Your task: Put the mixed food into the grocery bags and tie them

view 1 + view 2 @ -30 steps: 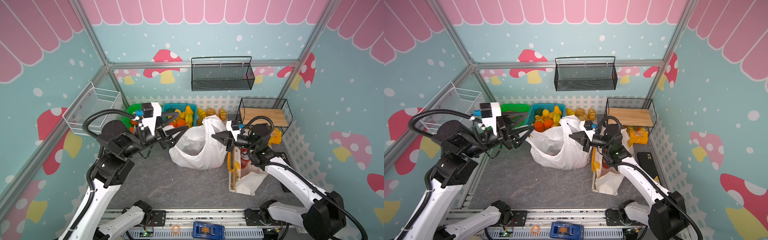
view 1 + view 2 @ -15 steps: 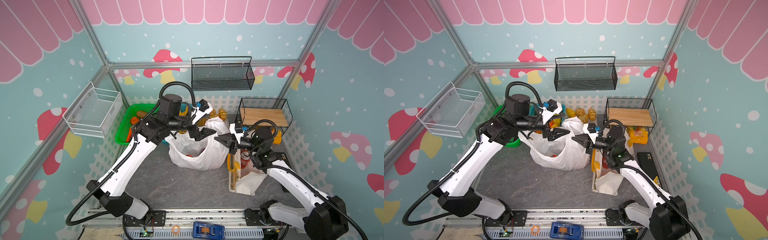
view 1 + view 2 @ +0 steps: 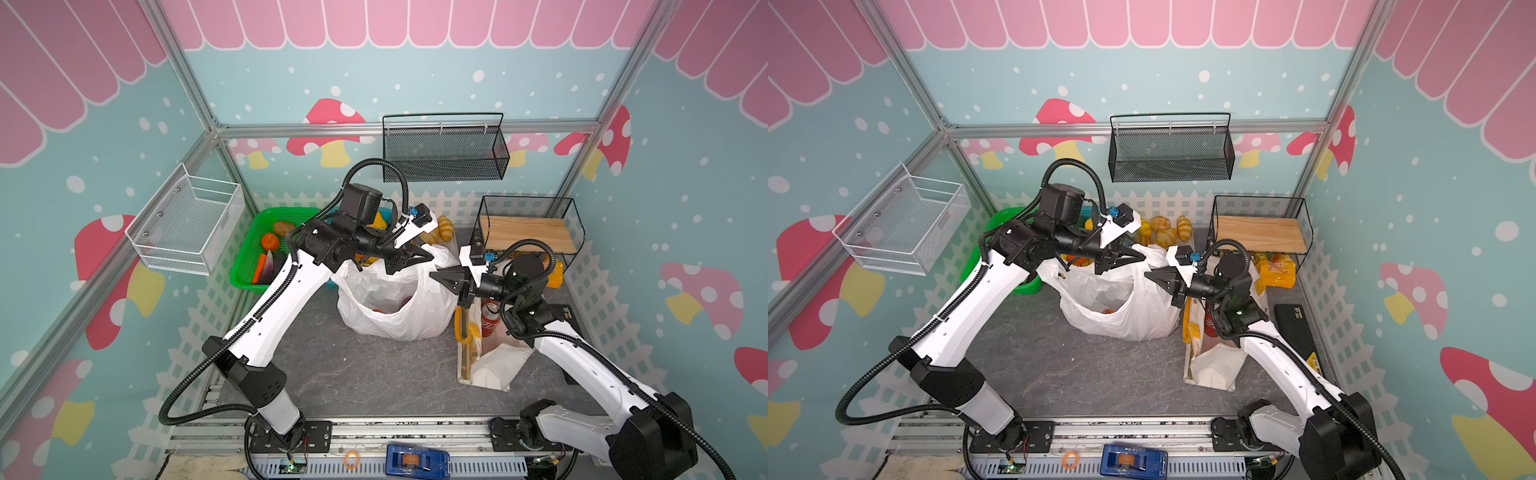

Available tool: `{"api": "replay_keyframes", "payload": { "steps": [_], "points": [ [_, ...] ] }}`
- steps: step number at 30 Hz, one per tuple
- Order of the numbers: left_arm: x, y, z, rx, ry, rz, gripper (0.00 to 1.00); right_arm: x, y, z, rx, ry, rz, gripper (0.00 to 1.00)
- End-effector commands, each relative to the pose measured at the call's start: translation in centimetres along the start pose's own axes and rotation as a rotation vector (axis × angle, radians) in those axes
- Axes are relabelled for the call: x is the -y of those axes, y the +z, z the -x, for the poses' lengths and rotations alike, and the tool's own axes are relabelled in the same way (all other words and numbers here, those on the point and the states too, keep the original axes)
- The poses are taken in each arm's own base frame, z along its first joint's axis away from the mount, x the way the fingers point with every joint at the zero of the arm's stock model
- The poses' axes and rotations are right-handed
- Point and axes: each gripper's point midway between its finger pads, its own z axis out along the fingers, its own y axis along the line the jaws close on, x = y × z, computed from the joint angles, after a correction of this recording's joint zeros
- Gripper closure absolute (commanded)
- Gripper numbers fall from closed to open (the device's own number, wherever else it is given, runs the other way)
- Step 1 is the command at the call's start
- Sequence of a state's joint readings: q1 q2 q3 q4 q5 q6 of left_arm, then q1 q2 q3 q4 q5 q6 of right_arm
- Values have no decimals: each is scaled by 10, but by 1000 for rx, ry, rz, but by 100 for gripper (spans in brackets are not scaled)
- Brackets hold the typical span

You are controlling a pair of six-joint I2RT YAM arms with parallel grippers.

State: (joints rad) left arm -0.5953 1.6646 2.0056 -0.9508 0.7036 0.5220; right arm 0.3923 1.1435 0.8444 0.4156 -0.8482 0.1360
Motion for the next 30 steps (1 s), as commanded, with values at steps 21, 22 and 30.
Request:
{"api": "replay_keyframes", "payload": {
  "steps": [21, 22, 30],
  "points": [
    [8, -19, 12, 10, -165, 87, 100, -28, 20, 13, 19, -147, 108, 9],
    [8, -20, 14, 16, -181, 89, 100, -31, 22, 2, 9, -127, 113, 15],
    [8, -18, 9, 16, -299, 71, 100, -23, 20, -45, 9, -53, 18, 77]
  ]
}}
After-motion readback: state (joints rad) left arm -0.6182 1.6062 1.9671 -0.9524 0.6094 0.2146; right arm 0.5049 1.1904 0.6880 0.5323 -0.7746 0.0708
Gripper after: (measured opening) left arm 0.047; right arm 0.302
